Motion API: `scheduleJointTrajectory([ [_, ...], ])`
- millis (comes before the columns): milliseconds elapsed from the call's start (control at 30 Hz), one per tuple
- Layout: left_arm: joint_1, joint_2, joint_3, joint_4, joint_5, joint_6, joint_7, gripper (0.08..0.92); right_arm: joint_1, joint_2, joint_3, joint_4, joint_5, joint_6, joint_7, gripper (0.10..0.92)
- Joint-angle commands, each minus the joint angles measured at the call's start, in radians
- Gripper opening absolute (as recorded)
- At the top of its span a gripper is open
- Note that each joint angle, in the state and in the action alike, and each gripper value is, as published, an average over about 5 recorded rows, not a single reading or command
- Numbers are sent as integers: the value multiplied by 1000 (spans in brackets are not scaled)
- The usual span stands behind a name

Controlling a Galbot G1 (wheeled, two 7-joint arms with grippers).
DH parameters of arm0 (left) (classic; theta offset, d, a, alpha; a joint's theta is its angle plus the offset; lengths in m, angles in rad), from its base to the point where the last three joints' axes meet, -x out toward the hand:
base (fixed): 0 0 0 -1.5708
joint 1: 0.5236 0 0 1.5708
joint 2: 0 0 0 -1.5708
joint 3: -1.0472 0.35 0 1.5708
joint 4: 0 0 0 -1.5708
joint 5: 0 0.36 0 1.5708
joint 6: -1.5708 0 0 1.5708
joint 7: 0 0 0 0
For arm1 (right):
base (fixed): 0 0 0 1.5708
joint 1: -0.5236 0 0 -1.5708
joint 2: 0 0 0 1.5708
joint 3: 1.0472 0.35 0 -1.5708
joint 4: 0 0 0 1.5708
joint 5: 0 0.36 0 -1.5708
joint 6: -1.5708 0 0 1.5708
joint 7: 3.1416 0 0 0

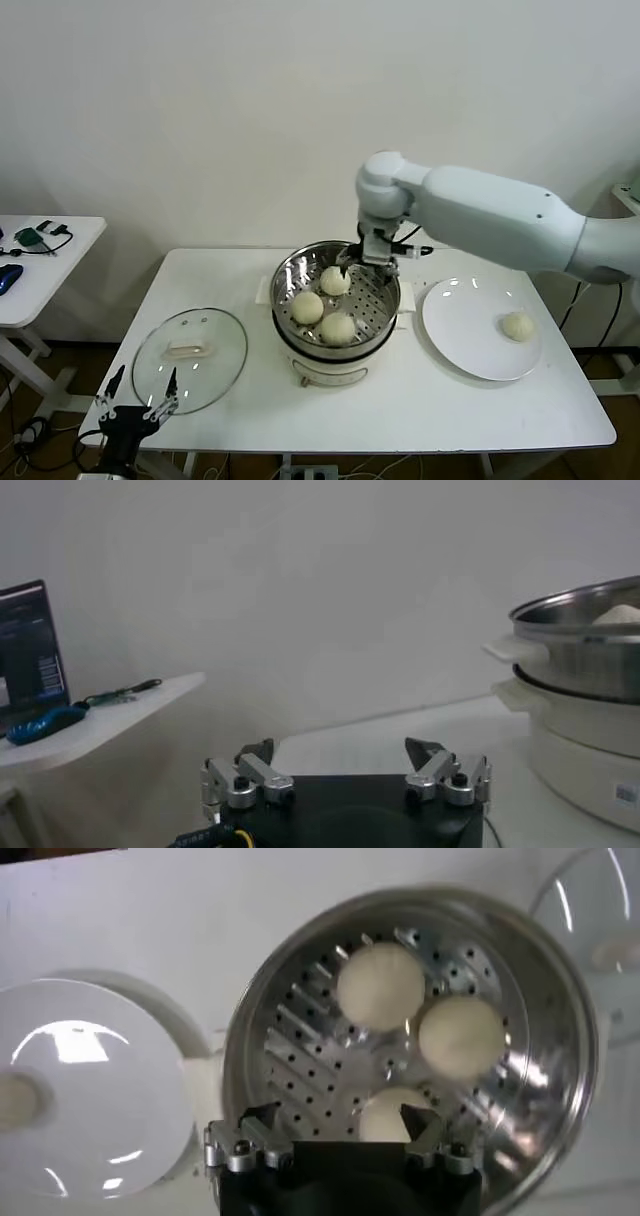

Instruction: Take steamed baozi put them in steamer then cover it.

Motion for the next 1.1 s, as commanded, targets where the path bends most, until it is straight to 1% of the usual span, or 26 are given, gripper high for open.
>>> scheduleJointTrajectory([
  [33,-3,0,5,-6,10,2,1,823,34,-301,-62,-42,153,-345,207,823],
  [100,-3,0,6,-6,11,3,1,823,-21,-365,-31,-50,193,-437,196,823],
  [167,-3,0,7,-6,13,4,2,823,-98,-420,29,-71,215,-486,166,823],
  [300,-3,1,6,-7,15,5,2,823,-290,-486,187,-145,203,-499,101,823],
  [433,1,0,7,-7,18,5,3,823,-417,-491,284,-223,143,-489,77,823],
  [567,3,-4,8,-7,24,4,3,823,-489,-454,350,-309,71,-477,74,823],
  [767,10,-9,3,-9,30,5,2,823,-587,-353,480,-475,-39,-430,59,823],
  [1100,22,-12,-6,-6,34,4,1,823,-666,-221,586,-627,-167,-371,60,823],
])
